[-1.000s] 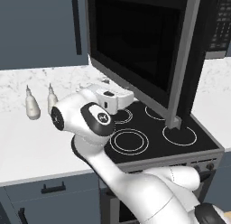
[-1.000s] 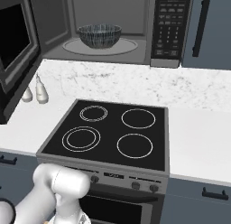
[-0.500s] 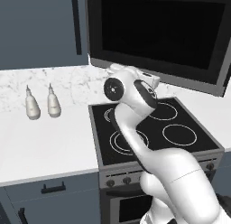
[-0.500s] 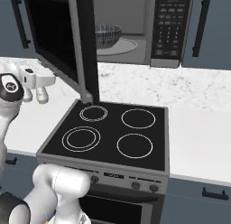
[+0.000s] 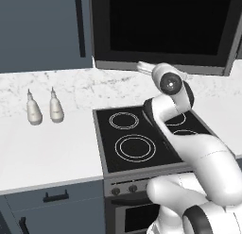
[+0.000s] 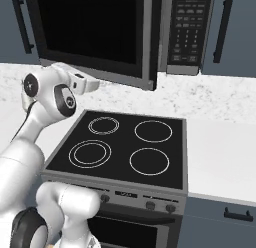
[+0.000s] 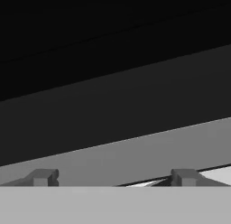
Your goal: Open the microwave, place the bowl with waffle inside the microwave, then close the microwave door and turn it on.
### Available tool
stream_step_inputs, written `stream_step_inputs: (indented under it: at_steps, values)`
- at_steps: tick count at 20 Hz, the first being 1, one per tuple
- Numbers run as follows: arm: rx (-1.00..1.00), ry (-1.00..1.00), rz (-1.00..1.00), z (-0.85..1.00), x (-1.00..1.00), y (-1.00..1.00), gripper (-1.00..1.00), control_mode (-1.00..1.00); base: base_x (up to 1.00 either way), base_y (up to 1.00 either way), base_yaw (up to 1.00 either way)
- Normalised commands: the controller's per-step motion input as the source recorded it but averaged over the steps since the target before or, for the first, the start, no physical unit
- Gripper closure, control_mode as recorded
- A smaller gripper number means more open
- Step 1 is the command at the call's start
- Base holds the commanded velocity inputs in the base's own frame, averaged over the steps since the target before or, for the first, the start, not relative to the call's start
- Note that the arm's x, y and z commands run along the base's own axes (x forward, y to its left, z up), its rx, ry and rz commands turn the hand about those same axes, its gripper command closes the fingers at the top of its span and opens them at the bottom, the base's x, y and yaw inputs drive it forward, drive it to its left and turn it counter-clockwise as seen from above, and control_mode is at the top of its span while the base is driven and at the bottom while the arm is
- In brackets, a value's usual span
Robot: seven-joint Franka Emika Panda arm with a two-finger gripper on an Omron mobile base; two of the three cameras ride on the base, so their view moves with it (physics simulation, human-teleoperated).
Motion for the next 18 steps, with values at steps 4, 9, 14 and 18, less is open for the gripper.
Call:
stream_step_inputs:
  at_steps: [4,9,14,18]
  values:
    - [0.03,0.02,0.08,0.00,0.35,-0.28,-1.00,-1.00,0.00,0.00,0.00]
    - [0.02,0.00,0.08,0.04,0.22,-0.23,-1.00,-1.00,0.00,0.00,0.00]
    - [0.02,0.00,0.06,0.09,0.26,-0.21,-1.00,-1.00,0.00,0.00,0.00]
    - [0.00,0.05,0.05,0.00,0.23,-0.05,-1.00,-1.00,0.00,0.00,0.00]
